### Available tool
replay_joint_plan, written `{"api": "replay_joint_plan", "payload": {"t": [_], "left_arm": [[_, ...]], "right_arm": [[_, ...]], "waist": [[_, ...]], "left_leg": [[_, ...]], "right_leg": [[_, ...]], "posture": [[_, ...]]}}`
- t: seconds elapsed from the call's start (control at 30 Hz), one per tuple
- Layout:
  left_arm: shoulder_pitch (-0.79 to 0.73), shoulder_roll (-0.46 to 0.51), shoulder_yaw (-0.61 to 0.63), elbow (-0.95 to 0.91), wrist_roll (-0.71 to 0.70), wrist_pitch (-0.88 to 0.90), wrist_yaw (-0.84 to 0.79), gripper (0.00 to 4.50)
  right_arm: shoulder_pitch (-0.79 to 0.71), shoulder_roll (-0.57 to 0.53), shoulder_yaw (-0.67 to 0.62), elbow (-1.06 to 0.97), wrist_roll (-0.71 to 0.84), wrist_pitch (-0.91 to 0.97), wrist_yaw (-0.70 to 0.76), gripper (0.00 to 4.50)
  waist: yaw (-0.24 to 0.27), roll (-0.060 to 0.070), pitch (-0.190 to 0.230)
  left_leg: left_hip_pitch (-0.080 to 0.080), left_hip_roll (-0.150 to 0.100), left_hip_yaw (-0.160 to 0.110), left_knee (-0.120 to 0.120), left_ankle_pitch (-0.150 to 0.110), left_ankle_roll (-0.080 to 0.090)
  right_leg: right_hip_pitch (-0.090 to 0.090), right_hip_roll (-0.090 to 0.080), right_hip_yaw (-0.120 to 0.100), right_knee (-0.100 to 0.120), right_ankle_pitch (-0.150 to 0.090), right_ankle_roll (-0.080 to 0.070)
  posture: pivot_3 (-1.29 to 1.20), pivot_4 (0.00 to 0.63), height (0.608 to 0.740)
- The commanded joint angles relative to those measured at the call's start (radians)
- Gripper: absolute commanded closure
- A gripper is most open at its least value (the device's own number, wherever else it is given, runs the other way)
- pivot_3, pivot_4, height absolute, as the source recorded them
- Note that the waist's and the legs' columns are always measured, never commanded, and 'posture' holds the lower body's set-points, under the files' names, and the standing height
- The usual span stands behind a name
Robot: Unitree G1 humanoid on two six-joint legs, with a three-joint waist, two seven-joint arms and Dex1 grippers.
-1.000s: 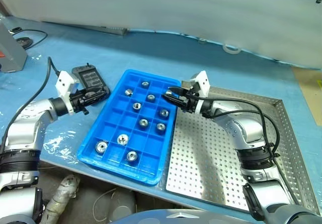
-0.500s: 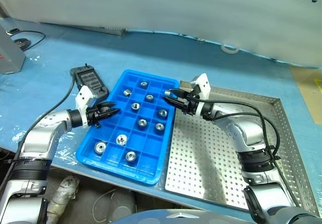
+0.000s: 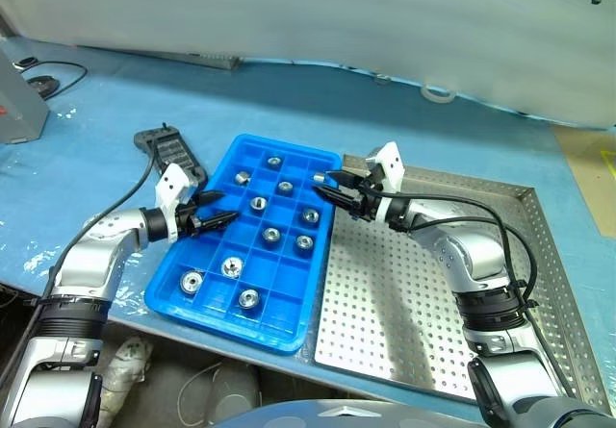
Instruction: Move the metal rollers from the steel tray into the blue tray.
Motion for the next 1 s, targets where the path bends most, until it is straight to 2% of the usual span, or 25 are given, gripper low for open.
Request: {"api": "replay_joint_plan", "payload": {"t": [0.03,0.13,0.3,0.43,0.6,0.77,1.0], "left_arm": [[-0.016,0.009,0.020,-0.055,-0.048,0.025,-0.034,1.25],[-0.055,0.009,0.072,-0.098,-0.125,0.064,-0.047,1.25],[-0.132,-0.007,0.109,-0.083,-0.178,0.073,-0.042,1.25],[-0.168,-0.108,0.065,-0.051,-0.120,-0.001,0.047,1.25],[-0.150,-0.268,0.007,-0.047,-0.058,-0.074,0.161,1.25],[-0.140,-0.311,-0.023,-0.053,-0.057,-0.083,0.156,1.25],[-0.207,-0.368,-0.036,-0.006,-0.048,-0.103,0.177,1.25]], "right_arm": [[-0.003,-0.002,-0.020,-0.022,0.009,-0.021,0.007,1.83],[-0.001,-0.018,-0.039,-0.046,0.036,-0.003,0.024,1.83],[0.014,-0.085,-0.082,-0.101,0.084,0.013,0.082,1.83],[-0.017,-0.089,-0.131,-0.008,0.028,-0.072,0.026,1.83],[0.054,-0.053,-0.179,-0.009,0.031,-0.076,-0.057,1.83],[0.072,-0.062,-0.249,-0.020,0.047,-0.078,-0.101,1.83],[0.018,-0.042,-0.250,0.007,0.018,-0.106,-0.143,1.83]], "waist": [[0.000,0.000,0.000],[0.000,-0.002,-0.001],[0.003,-0.003,-0.001],[0.004,-0.003,-0.001],[0.007,-0.005,-0.002],[0.005,-0.005,-0.002],[0.008,-0.005,-0.002]], "left_leg": [[0.000,0.000,0.000,-0.001,0.000,0.000],[-0.004,0.000,0.000,-0.002,0.001,-0.001],[-0.006,0.000,0.000,-0.002,0.002,0.001],[-0.003,0.000,0.000,-0.002,0.001,0.000],[-0.004,0.000,0.000,-0.002,0.002,0.001],[-0.013,0.001,0.000,0.000,0.003,0.004],[-0.010,0.001,-0.001,0.000,0.004,0.005]], "right_leg": [[-0.001,0.000,0.000,0.000,0.000,0.000],[-0.004,0.001,0.000,0.000,0.000,0.000],[-0.006,0.002,0.000,0.000,0.000,0.000],[-0.003,0.001,0.000,0.000,0.000,0.000],[-0.003,0.001,0.000,-0.001,0.000,0.000],[-0.014,0.001,0.000,0.000,0.001,0.000],[-0.010,0.001,-0.001,-0.001,0.001,-0.001]], "posture": [[-0.04,0.150,0.740],[-0.04,0.150,0.740],[-0.03,0.150,0.740],[-0.01,0.150,0.740],[0.02,0.150,0.740],[0.02,0.150,0.740],[0.00,0.150,0.740]]}}
